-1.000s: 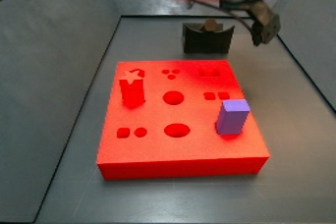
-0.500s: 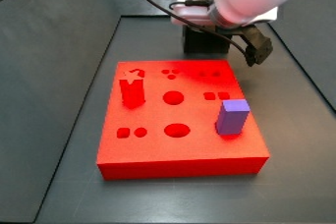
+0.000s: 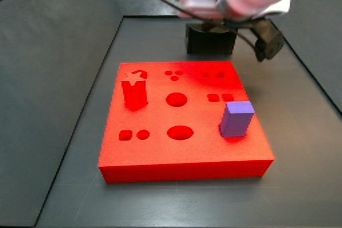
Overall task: Pick up the hexagon object. Move up. Place the hexagon object on the fixture. Regrasp the hexagon object. Move to above the board. Insert the hexagon object.
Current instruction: Move to above the board.
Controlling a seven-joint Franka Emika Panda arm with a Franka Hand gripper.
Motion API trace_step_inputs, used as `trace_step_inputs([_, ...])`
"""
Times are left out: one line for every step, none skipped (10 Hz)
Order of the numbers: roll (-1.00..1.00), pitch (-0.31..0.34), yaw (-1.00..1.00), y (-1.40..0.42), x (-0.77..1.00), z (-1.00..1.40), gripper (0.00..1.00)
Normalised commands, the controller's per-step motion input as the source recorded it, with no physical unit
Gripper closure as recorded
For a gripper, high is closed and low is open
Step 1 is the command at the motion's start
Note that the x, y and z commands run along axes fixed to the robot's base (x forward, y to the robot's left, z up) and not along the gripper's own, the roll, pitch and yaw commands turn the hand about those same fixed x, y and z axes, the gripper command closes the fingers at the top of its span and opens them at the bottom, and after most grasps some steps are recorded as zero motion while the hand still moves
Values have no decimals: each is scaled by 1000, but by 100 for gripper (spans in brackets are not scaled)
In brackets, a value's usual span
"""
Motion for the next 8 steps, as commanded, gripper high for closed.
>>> trace_step_inputs([27, 51, -87, -92, 48, 1000, 100])
trace_step_inputs([4, 77, -68, -88, 44, 1000, 100])
trace_step_inputs([-17, 106, -36, -84, 37, 1000, 100])
trace_step_inputs([-33, 119, -11, -80, 34, 1000, 100])
trace_step_inputs([-43, 128, 14, -76, 30, 1000, 100])
trace_step_inputs([-48, 131, 36, -73, 28, 1000, 100])
trace_step_inputs([-47, 132, 56, -71, 27, 1000, 100])
trace_step_inputs([-45, 131, 80, -64, 28, 1000, 100])
